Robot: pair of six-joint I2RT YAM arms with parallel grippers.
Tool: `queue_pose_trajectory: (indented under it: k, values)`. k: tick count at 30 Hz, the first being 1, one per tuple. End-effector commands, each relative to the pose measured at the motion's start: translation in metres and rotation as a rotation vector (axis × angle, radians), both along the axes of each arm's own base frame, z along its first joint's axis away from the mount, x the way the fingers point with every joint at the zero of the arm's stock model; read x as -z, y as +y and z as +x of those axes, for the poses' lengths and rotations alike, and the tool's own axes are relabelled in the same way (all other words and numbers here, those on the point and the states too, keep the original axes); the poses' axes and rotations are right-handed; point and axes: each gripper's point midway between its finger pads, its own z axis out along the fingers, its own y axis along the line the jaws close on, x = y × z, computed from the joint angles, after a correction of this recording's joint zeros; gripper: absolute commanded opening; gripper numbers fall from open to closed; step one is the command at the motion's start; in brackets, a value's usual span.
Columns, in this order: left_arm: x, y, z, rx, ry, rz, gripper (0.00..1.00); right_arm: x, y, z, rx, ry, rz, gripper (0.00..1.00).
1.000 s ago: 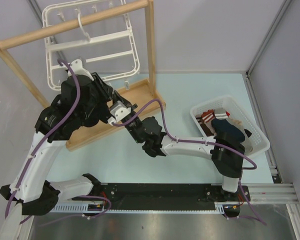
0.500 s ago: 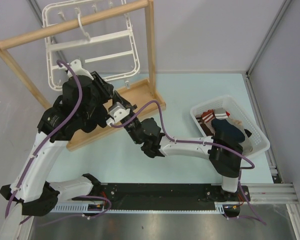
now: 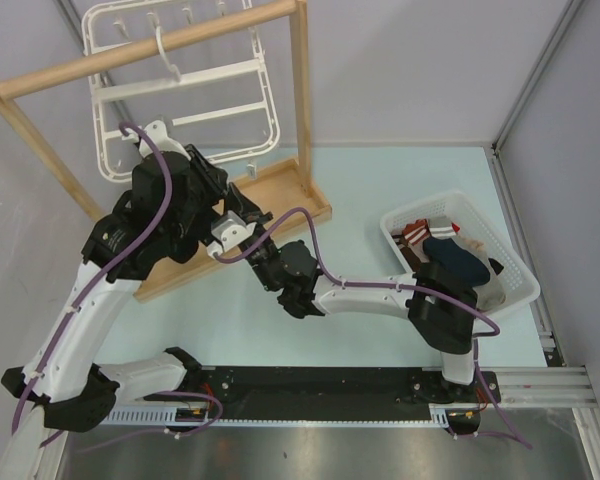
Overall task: Clip the socks to the hanger
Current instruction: Open the clamp at the hanger.
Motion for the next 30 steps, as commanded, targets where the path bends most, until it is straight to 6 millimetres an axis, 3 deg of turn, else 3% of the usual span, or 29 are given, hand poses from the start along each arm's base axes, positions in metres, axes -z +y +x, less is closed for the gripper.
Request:
queue_pose_trajectory:
  k: [1, 8, 10, 13, 19, 21, 22, 24, 25, 30]
  values:
    - [-0.014, -0.003, 0.008, -0.024, -0.062, -0.051, 0.31, -0.001, 0.019, -0.026, -0.044, -0.034, -0.017, 0.06]
    - [-0.015, -0.004, 0.010, -0.018, -0.076, -0.051, 0.13, -0.004, 0.014, -0.026, -0.020, -0.039, -0.009, 0.07]
    - [-0.015, -0.004, 0.009, -0.016, -0.080, -0.049, 0.06, -0.004, 0.013, -0.027, -0.018, -0.035, -0.005, 0.09]
    - [-0.015, -0.004, 0.009, -0.010, -0.090, -0.047, 0.00, -0.008, 0.008, -0.025, -0.009, -0.016, 0.008, 0.21]
    - [-0.011, -0.004, 0.009, 0.000, -0.103, -0.026, 0.00, -0.008, 0.000, -0.026, -0.009, 0.071, -0.001, 0.43]
    - [-0.012, -0.004, 0.009, 0.008, -0.111, -0.017, 0.00, 0.001, -0.002, -0.026, -0.018, 0.119, -0.034, 0.52]
    - [-0.013, -0.003, 0.009, 0.007, -0.114, -0.014, 0.00, -0.007, -0.008, -0.029, -0.028, 0.135, -0.023, 0.54]
    - [-0.014, -0.002, 0.008, 0.008, -0.120, -0.003, 0.00, 0.005, -0.011, -0.031, -0.045, 0.205, -0.043, 0.60]
    - [-0.015, 0.000, 0.007, 0.009, -0.124, 0.004, 0.00, 0.000, -0.023, -0.032, -0.042, 0.223, -0.033, 0.62]
    - [-0.019, 0.002, 0.005, 0.016, -0.140, 0.019, 0.00, 0.027, -0.051, -0.040, -0.063, 0.413, -0.071, 0.72]
